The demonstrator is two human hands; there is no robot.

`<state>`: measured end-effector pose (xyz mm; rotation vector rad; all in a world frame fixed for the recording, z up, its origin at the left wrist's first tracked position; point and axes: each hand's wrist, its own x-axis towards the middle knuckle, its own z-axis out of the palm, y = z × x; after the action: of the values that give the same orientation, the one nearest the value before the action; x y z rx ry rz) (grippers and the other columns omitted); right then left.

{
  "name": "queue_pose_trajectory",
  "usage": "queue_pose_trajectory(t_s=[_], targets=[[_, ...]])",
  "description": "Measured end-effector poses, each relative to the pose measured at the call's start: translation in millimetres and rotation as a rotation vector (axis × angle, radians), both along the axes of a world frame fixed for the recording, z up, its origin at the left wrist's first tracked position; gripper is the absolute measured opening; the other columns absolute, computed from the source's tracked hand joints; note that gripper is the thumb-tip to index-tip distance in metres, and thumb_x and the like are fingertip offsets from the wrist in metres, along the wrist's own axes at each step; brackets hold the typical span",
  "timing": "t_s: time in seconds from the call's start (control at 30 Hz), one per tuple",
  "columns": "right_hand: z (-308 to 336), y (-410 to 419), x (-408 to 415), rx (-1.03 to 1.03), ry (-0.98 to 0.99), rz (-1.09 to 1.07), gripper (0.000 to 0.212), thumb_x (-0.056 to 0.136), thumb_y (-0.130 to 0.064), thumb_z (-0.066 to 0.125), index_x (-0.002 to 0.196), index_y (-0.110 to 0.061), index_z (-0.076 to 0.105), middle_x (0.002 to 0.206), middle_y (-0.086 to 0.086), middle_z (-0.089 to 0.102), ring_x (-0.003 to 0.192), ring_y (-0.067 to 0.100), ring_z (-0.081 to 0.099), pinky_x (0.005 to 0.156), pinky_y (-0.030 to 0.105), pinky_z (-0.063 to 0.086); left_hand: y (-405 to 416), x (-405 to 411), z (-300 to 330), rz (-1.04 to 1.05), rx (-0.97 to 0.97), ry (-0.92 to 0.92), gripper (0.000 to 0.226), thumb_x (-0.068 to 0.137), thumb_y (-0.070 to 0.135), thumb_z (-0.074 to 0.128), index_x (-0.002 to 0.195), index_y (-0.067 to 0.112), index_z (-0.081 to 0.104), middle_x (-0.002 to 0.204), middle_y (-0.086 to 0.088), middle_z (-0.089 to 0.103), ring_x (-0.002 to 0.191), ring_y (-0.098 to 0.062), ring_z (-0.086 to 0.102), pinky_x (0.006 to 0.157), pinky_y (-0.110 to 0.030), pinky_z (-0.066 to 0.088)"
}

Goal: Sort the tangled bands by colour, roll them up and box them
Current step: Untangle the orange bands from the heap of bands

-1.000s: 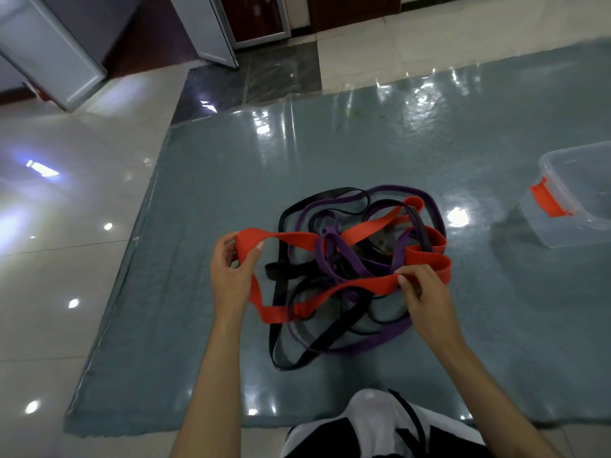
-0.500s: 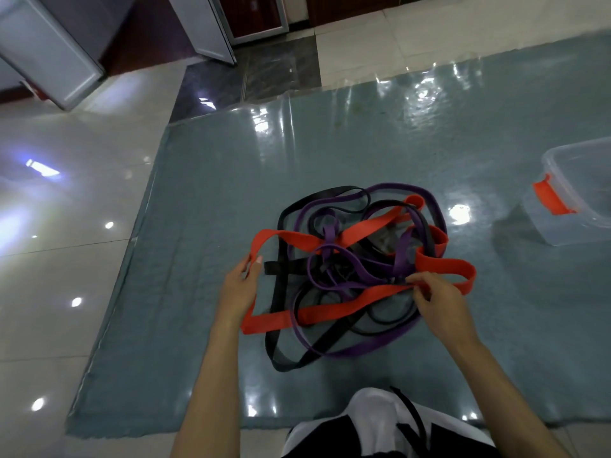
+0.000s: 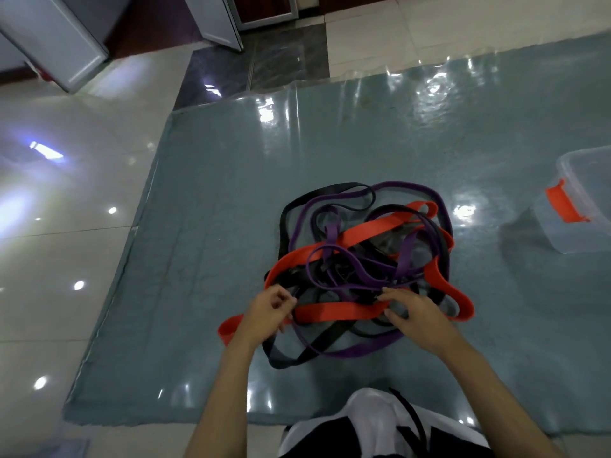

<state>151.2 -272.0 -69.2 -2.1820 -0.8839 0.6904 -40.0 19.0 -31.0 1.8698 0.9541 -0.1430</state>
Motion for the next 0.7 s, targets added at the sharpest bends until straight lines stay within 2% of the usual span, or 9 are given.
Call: queue_pose_trajectory(t_s=[0.03,0.07,0.13,0.23,0.33,0.5,0.57,0.63,0.7], targets=[[0.2,0.4,0.5,-0.005,-0.009,0.000,0.032,0.094,-0.015,0.076,0.124,-0.025,0.075,0.141,-0.008,0.066,0.129,0.010,0.061,0.110,0.026,0.045,-3.2,0.7,-4.0,-0.058,-0.099,0.124,0.011,0.101,0.030,0.071,0.096,0.021,0.068,0.084,-0.003,0.075,0.062,-0.022,0.072,0.055,-0.034,0.057],[0.2,0.8,0.9,-0.016,-0.018,0.004,0.031,0.094,-0.015,0.076,0.123,-0.024,0.075,0.138,-0.008,0.067,0.127,0.010,0.062,0.108,0.023,0.044,-6.8,0.5,-9.6,-0.085,-0.118,0.250,0.017,0.101,0.034,0.070,0.101,0.018,0.067,0.092,-0.005,0.075,0.068,-0.024,0.074,0.059,-0.032,0.058],[0.1,1.1,1.4,-0.044,-0.030,0.019,0.029,0.095,-0.016,0.075,0.121,-0.026,0.075,0.135,-0.011,0.067,0.123,0.008,0.063,0.103,0.020,0.043,-15.9,-0.9,-23.0,-0.055,0.030,0.398,0.028,0.099,0.037,0.072,0.108,0.013,0.060,0.103,-0.005,0.072,0.085,-0.023,0.070,0.068,-0.026,0.052],[-0.6,-1.2,2.5,-0.072,-0.026,0.032,0.028,0.096,-0.018,0.073,0.120,-0.032,0.074,0.134,-0.017,0.065,0.115,0.005,0.064,0.099,0.023,0.049,-32.3,-3.3,-36.4,0.099,0.164,0.301,0.039,0.095,0.027,0.077,0.115,0.011,0.048,0.102,-0.003,0.061,0.091,-0.020,0.057,0.064,-0.021,0.039],[-0.4,-4.1,2.8,-0.093,-0.011,0.046,0.028,0.097,-0.021,0.072,0.121,-0.036,0.073,0.130,-0.024,0.063,0.102,0.002,0.067,0.095,0.028,0.056,-41.5,-6.9,-44.9,0.197,0.154,0.207,0.038,0.093,0.015,0.077,0.118,0.010,0.048,0.103,-0.002,0.062,0.095,-0.023,0.063,0.078,-0.031,0.049],[-0.1,-5.2,0.7,-0.086,-0.033,0.056,0.025,0.097,-0.022,0.072,0.118,-0.036,0.074,0.108,-0.029,0.068,0.091,-0.001,0.067,0.088,0.029,0.058,-53.0,-5.1,-47.5,0.311,0.026,0.142,0.017,0.095,0.005,0.069,0.106,0.012,0.059,0.102,-0.011,0.070,0.102,-0.033,0.068,0.083,-0.035,0.051],[1.6,-4.9,-0.6,-0.086,-0.037,0.068,0.022,0.098,-0.022,0.071,0.115,-0.036,0.076,0.103,-0.029,0.072,0.092,-0.002,0.070,0.088,0.029,0.059,-52.4,-1.4,-44.8,0.427,-0.082,0.102,0.016,0.096,0.003,0.066,0.110,0.006,0.057,0.106,-0.020,0.071,0.103,-0.039,0.069,0.089,-0.047,0.056],[3.6,-4.9,-2.5,-0.069,-0.011,0.073,0.020,0.099,-0.021,0.070,0.112,-0.034,0.078,0.103,-0.026,0.076,0.095,-0.004,0.072,0.090,0.029,0.059,-47.6,2.3,-39.0,0.578,-0.278,0.006,0.021,0.099,-0.003,0.060,0.118,-0.002,0.052,0.109,-0.029,0.072,0.094,-0.041,0.072,0.092,-0.057,0.057],[5.1,-4.1,-6.1,-0.060,0.024,0.100,0.018,0.099,-0.021,0.071,0.109,-0.033,0.079,0.102,-0.024,0.077,0.095,-0.005,0.072,0.091,0.029,0.059,-39.5,3.6,-30.5,0.681,-0.399,-0.073,0.023,0.098,-0.005,0.060,0.116,0.002,0.048,0.099,-0.024,0.075,0.082,-0.035,0.072,0.088,-0.054,0.059]])
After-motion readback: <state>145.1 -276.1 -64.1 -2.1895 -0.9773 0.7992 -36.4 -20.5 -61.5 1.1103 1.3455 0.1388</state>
